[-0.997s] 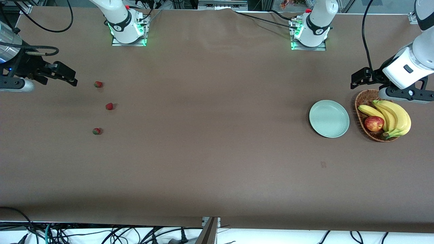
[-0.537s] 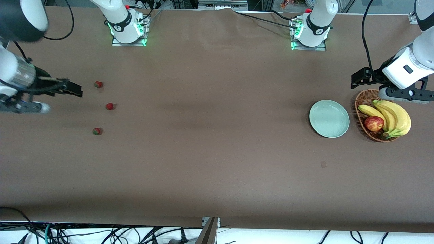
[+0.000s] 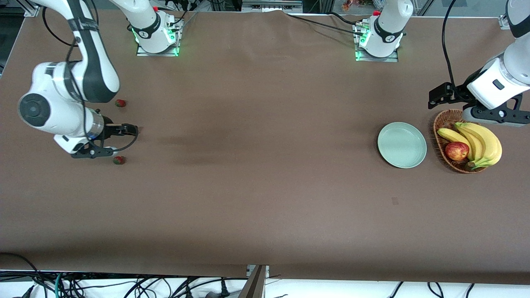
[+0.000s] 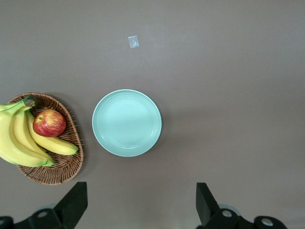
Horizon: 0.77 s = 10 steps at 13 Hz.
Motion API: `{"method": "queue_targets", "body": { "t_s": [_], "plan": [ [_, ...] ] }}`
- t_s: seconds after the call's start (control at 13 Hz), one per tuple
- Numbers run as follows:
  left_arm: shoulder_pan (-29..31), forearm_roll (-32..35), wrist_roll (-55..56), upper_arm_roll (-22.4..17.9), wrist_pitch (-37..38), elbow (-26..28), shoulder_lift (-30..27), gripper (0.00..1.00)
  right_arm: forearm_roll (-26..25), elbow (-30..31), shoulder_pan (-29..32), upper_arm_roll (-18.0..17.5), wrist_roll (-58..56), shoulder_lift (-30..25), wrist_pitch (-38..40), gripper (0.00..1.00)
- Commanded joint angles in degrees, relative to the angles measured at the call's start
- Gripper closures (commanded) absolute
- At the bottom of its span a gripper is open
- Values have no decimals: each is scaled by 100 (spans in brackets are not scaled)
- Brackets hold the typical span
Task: Collect all strawberries into plate
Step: 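Lower the right gripper onto a strawberry and close it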
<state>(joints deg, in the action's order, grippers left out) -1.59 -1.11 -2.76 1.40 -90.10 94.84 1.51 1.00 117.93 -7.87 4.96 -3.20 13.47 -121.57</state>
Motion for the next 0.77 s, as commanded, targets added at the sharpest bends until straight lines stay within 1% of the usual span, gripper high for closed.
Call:
{"method": "queue_targets", "body": {
  "t_s": [0.0, 0.08, 0.31, 0.46, 0.69],
  "plan": [
    [18, -109, 3, -8, 10, -132, 68, 0, -100, 1038, 40, 14, -233, -153, -1182, 0],
    [18, -109, 3, -8, 10, -132, 68, 0, -91, 1074, 49, 75, -277, -13, -1246, 0],
    [18, -118, 3, -8, 10, -132, 68, 0, -91, 1127, 75, 444, -856, 94, -1282, 0],
    [18, -109, 12, -8, 10, -132, 68, 0, -82, 1188, 84, 480, -866, 313, -1578, 1],
    [18, -100, 3, -8, 10, -132, 68, 0, -56, 1469, 171, 524, -866, 524, -2097, 1]
  ]
}}
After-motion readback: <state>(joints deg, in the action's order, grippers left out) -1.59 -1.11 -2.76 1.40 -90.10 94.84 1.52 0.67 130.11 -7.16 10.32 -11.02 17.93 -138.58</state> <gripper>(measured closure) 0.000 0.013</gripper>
